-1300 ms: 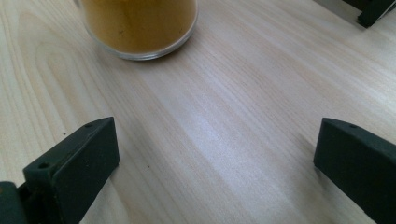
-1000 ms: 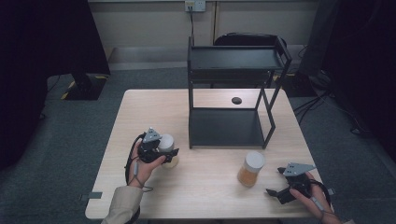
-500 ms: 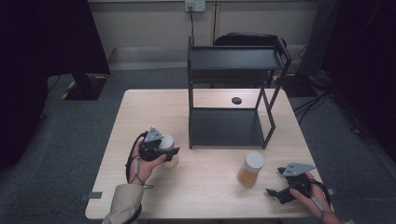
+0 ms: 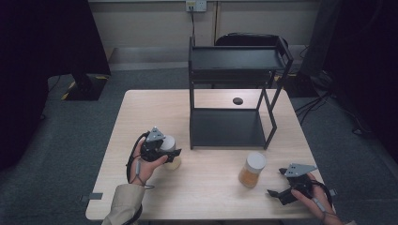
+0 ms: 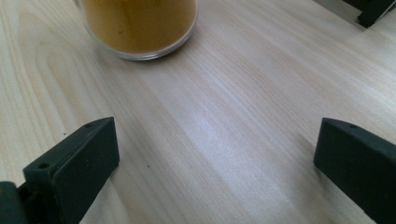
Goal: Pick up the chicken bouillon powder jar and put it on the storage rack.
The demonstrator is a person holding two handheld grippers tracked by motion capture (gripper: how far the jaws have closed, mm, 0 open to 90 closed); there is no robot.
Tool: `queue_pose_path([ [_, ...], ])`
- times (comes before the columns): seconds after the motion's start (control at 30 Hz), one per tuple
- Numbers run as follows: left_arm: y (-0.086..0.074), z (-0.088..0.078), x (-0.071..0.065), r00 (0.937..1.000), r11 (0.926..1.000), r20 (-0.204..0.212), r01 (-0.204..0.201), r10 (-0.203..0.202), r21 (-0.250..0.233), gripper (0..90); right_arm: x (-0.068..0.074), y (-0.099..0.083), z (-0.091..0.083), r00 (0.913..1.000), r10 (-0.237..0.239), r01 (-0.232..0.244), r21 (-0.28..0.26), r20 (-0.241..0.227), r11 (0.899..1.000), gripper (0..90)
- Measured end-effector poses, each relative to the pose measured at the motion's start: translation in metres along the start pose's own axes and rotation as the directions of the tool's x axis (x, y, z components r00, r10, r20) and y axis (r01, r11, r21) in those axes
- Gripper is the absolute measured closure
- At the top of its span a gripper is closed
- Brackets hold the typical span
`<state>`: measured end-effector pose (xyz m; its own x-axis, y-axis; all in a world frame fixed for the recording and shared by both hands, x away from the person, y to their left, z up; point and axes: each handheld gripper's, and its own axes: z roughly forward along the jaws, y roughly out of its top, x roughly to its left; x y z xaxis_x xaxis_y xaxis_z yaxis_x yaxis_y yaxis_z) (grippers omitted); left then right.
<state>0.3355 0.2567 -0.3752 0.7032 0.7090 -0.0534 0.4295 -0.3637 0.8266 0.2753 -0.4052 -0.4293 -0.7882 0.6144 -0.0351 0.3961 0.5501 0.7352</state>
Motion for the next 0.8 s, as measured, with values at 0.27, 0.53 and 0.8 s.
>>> queue_pose_path([
  [0.27, 0.011, 0.001, -0.002, 0.9994, 0.9999, 0.032, -0.012, 0.012, 0.009, 34.3, 0.000, 0.000, 0.000, 1.0000, 0.000, 0.000, 0.000, 0.000, 1.000, 0.0],
  [0.53, 0.020, 0.005, -0.005, 0.9972, 0.9997, 0.073, -0.017, 0.016, 0.014, 34.3, 0.000, 0.000, 0.000, 1.0000, 0.000, 0.000, 0.000, 0.000, 1.000, 0.0],
  [0.8, 0.033, 0.012, -0.009, 0.9937, 0.9993, 0.107, -0.034, 0.032, 0.019, 34.3, 0.000, 0.000, 0.000, 1.0000, 0.000, 0.000, 0.000, 0.000, 1.000, 0.0],
])
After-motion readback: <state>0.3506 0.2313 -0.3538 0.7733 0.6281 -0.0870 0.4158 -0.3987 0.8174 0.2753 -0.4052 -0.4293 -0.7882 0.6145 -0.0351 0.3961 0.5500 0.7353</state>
